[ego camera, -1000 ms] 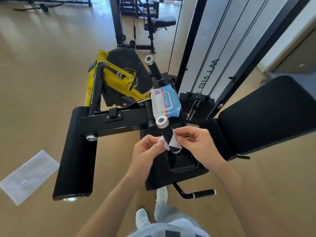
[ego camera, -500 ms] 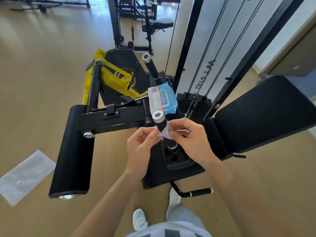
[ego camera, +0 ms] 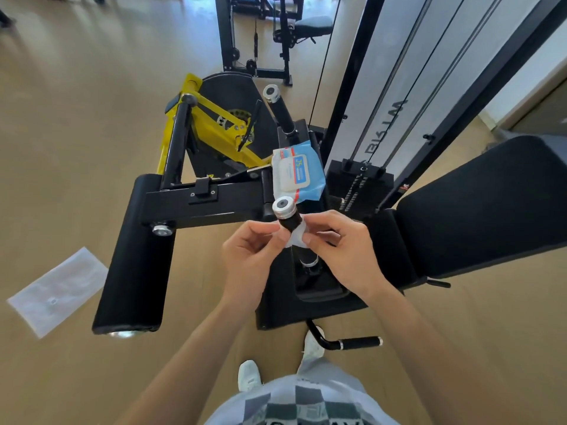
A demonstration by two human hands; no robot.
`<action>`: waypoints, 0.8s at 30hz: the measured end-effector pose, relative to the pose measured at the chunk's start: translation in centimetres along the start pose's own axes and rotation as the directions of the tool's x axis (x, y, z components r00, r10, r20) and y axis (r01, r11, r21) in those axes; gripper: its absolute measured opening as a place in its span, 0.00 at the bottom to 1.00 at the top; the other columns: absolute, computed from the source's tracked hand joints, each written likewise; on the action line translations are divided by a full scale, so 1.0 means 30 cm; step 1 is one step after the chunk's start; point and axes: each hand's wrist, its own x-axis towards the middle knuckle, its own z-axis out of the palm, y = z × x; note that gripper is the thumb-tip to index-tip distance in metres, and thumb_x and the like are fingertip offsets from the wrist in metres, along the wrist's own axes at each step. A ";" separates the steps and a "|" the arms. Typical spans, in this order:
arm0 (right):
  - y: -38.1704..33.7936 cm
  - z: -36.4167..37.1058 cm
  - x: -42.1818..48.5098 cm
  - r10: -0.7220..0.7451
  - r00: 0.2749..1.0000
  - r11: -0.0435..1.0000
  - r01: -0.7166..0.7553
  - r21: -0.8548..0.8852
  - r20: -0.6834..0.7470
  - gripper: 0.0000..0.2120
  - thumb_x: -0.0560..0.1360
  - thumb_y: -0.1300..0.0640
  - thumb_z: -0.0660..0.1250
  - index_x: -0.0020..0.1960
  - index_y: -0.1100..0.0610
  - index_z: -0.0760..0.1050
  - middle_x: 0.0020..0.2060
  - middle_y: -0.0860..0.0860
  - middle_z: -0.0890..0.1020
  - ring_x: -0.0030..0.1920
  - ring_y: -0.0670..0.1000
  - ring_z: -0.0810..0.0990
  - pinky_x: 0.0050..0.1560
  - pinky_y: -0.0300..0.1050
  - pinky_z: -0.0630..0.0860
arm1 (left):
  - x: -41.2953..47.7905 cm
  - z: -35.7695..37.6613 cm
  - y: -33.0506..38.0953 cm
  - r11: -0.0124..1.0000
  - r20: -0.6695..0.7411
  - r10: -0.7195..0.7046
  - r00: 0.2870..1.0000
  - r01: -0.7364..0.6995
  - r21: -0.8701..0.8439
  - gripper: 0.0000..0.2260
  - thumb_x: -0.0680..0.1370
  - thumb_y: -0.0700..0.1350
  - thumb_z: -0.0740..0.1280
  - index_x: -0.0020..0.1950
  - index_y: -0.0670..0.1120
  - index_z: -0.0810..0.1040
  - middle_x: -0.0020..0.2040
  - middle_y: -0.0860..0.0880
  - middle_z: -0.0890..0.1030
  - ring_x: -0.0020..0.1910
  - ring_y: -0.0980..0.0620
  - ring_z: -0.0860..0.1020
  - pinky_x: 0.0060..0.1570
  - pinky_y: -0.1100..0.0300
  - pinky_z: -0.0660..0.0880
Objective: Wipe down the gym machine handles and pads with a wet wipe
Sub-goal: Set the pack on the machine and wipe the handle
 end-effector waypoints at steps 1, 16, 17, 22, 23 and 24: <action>0.018 -0.004 -0.015 0.018 1.000 1.000 -0.018 -0.014 0.000 0.14 0.75 0.67 0.74 0.58 0.54 0.83 0.51 0.48 0.85 0.54 0.48 0.84 0.57 0.48 0.82 | -0.010 0.003 -0.021 1.000 0.004 -0.028 1.000 0.028 0.014 0.05 0.74 0.40 0.76 0.47 0.41 0.82 0.42 0.48 0.85 0.42 0.53 0.83 0.47 0.60 0.80; 0.029 0.011 -0.046 -0.012 0.998 0.999 0.009 -0.042 -0.067 0.11 0.75 0.67 0.74 0.56 0.60 0.84 0.50 0.50 0.84 0.53 0.50 0.84 0.53 0.53 0.83 | -0.023 0.009 -0.018 0.997 0.030 -0.042 0.999 0.040 0.071 0.06 0.76 0.36 0.74 0.50 0.38 0.80 0.46 0.40 0.85 0.45 0.47 0.84 0.49 0.58 0.81; 0.007 0.016 -0.029 -0.026 0.997 0.999 0.025 -0.026 -0.067 0.11 0.74 0.67 0.74 0.56 0.60 0.83 0.51 0.50 0.84 0.53 0.50 0.84 0.54 0.53 0.83 | -0.013 0.005 0.004 0.998 0.021 -0.016 1.000 0.015 0.058 0.06 0.76 0.36 0.74 0.50 0.38 0.80 0.47 0.40 0.85 0.46 0.47 0.84 0.50 0.58 0.81; -0.079 0.033 0.044 -0.050 0.997 0.997 0.053 0.048 -0.053 0.13 0.74 0.65 0.75 0.59 0.60 0.82 0.55 0.50 0.83 0.56 0.49 0.83 0.56 0.51 0.83 | 0.026 -0.007 0.105 0.999 0.010 0.042 0.999 -0.042 0.002 0.07 0.77 0.39 0.73 0.55 0.41 0.80 0.51 0.43 0.86 0.51 0.48 0.84 0.52 0.57 0.81; -0.086 0.036 0.051 -0.050 0.997 0.997 0.053 0.056 -0.055 0.14 0.74 0.65 0.75 0.59 0.60 0.82 0.56 0.50 0.83 0.57 0.49 0.83 0.56 0.52 0.83 | 0.030 -0.008 0.116 0.999 -0.003 0.042 0.999 -0.042 -0.012 0.08 0.77 0.38 0.73 0.56 0.41 0.80 0.51 0.43 0.86 0.52 0.47 0.85 0.54 0.56 0.81; -0.091 0.038 0.055 -0.048 0.997 0.997 0.052 0.059 -0.058 0.14 0.74 0.65 0.74 0.59 0.60 0.82 0.57 0.51 0.83 0.58 0.49 0.83 0.56 0.52 0.83 | 0.033 -0.009 0.125 0.999 -0.014 0.043 0.999 -0.043 -0.023 0.09 0.78 0.38 0.73 0.57 0.42 0.81 0.52 0.43 0.86 0.53 0.45 0.85 0.55 0.54 0.81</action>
